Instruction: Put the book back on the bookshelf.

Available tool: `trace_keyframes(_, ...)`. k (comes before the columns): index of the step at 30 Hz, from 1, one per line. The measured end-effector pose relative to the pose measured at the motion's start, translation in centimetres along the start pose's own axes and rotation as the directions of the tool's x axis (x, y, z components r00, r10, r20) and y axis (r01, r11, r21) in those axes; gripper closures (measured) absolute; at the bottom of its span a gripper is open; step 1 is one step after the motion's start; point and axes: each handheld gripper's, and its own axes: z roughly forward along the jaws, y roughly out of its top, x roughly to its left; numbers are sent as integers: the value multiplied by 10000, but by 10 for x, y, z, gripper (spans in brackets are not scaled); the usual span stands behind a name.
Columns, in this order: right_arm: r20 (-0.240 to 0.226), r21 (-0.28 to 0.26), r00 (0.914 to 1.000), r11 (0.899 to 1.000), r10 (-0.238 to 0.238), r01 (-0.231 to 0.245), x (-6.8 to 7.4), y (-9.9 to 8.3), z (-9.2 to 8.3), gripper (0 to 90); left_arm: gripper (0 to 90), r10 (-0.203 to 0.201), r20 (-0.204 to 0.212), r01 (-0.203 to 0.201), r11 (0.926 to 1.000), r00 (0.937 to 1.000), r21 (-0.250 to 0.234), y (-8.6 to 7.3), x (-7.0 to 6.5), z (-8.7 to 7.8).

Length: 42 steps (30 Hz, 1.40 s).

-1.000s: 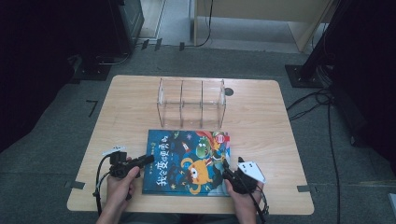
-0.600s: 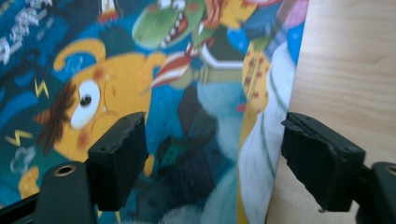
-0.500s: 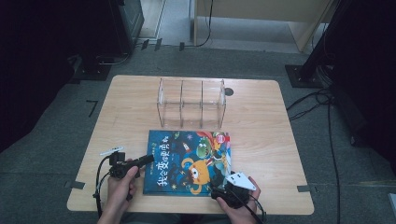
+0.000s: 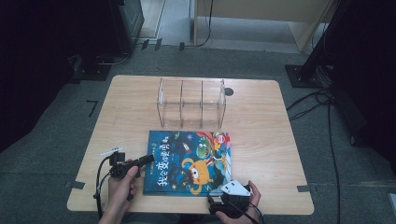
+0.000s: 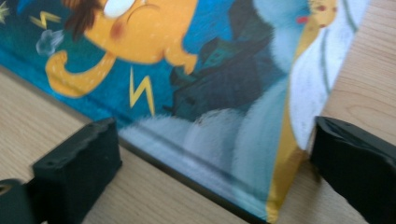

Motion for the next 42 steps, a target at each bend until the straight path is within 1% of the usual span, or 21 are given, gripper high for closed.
trace_keyframes(4, 4, 55, 10000, 10000, 4, -4, -1, 1, 1, 0, 727, -110, 132, 110, 9999, 9999, -48, 0, 0, -1)
trace_keyframes(5, 64, 61, 10000, 10000, 54, -54, -2, 2, 1, 0, 731, -143, 217, 144, 9999, 9997, -40, 1, 0, -2)
trace_keyframes(6, 75, 110, 9999, 9999, 93, -94, -3, 3, 2, 0, 743, -208, 466, 213, 9997, 9987, -110, 2, -1, -5)
trace_keyframes(7, 75, 110, 9999, 9999, 93, -94, -3, 3, 2, 0, 748, -208, 466, 213, 9997, 9987, -110, 2, -1, -5)
trace_keyframes(8, 142, 107, 9998, 9999, 124, -125, -4, 3, 2, 0, 751, -201, 593, 210, 9997, 9980, -144, 3, -2, -6)
trace_keyframes(12, 223, 30, 9997, 9999, 120, -121, -4, 3, 2, 0, 758, -253, 638, 268, 9994, 9976, -220, 4, -4, -8)
trace_keyframes(15, 251, -9, 9997, 10000, 30, -30, 0, 3, 2, 0, 768, -499, 715, 520, 9982, 9962, -288, 4, -6, -9)
trace_keyframes(19, 464, -109, 9989, 9999, 67, -62, 3, 4, 2, 0, 776, -538, 952, 573, 9978, 9940, -343, 6, -9, -13)
trace_keyframes(20, 690, -284, 9976, 9996, 101, -82, 3, 4, 0, 0, 778, -411, 1009, 440, 9987, 9940, -258, 8, -12, -13)
trace_keyframes(21, 776, -333, 9969, 9994, 149, -123, 3, 4, -1, 0, 777, -372, 1028, 400, 9989, 9940, -245, 8, -13, -13)
trace_keyframes(25, 860, -375, 9960, 9990, 260, -228, 2, 4, -1, 0, 769, -158, 836, 167, 9998, 9964, -110, 7, -12, -10)
trace_keyframes(26, 802, -367, 9962, 9988, 353, -324, 0, 5, 0, 0, 760, -85, 814, 80, 10000, 9966, 57, 6, -11, -7)
trace_keyframes(29, 709, -337, 9966, 9987, 409, -386, -2, 5, 0, 0, 737, 59, 799, -70, 9999, 9968, 136, 5, -11, -6)
trace_keyframes(30, 597, -327, 9969, 9983, 507, -488, -3, 5, 1, 0, 692, 107, 812, -123, 9997, 9966, 203, 5, -11, -5)
trace_keyframes(31, 597, -327, 9969, 9983, 507, -488, -3, 5, 1, 0, 692, 164, 788, -184, 9995, 9968, 251, 5, -10, -4)
trace_keyframes(34, 423, -275, 9966, 9972, 701, -690, -4, 4, 2, 0, 671, 470, 547, -491, 9981, 9974, 383, 3, -11, -3)
trace_keyframes(37, 395, -262, 9950, 9956, 915, -905, -4, 3, 3, 0, 630, 738, 382, -760, 9953, 9965, 603, 0, -12, -1)
trace_keyframes(39, 423, -264, 9947, 9954, 933, -922, -4, 3, 3, 0, 587, 991, 480, -1035, 9897, 9939, 988, -5, -12, 3)
trace_keyframes(40, 428, -286, 9947, 9953, 932, -921, -4, 3, 3, 0, 573, 991, 480, -1035, 9897, 9939, 988, -5, -12, 3)
trace_keyframes(41, 430, -292, 9947, 9953, 935, -923, -4, 3, 3, 0, 567, 1145, 513, -1204, 9839, 9921, 1320, -8, -13, 6)
trace_keyframes(42, 430, -292, 9947, 9953, 935, -923, -4, 3, 3, 0, 554, 1145, 513, -1204, 9839, 9921, 1320, -8, -13, 6)
